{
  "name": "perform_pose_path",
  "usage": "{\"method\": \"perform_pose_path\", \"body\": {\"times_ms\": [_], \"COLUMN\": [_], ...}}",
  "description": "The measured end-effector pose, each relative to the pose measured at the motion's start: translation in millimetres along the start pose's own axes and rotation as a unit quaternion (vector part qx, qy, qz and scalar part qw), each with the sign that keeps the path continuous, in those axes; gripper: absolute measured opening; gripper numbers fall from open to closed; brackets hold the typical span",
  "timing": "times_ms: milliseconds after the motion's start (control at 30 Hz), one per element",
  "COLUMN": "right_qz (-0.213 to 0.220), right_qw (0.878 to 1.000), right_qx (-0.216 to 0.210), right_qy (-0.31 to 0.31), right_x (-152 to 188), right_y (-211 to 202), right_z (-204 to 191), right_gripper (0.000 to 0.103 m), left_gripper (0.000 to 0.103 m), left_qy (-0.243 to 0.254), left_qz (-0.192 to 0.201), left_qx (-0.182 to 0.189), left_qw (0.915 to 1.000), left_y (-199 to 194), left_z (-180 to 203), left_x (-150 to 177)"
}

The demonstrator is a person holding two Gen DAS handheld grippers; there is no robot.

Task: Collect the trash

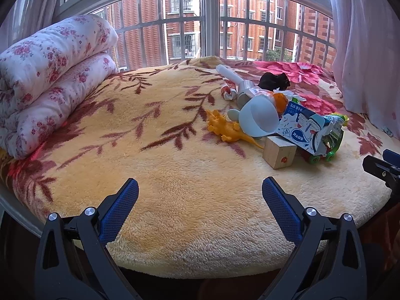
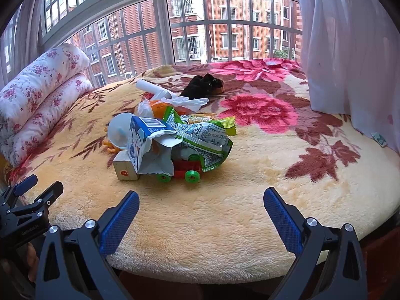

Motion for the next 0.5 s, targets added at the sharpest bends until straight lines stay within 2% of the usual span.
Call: {"method": "perform_pose_path", "body": {"times_ms": [500], "right_qz": [0.001], "right_qw": [1.000], "right_qx": [-0.003], "right_qy": [-0.003], "right_x": [-1.6], "right_y": [1.1], "right_z": [-2.8], "right_gripper": [0.098], "left_gripper": [0.096], "left_qy": [0.002], "left_qz": [0.001], "left_qx": [-0.003], "left_qw": [1.0000], "left_y": [1.4], "left_z": [-1.9], "left_x": [1.9]}}
Point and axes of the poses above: each gripper's, at about its wrist camera, not at the fingertips, and y roughly the way its jaws point, z to its right, x to its underside, the point moved 3 cm from there along y, roughly the way its jaws point, and after that the axes turned 14 degrees about -y, right-handed, at the moved point
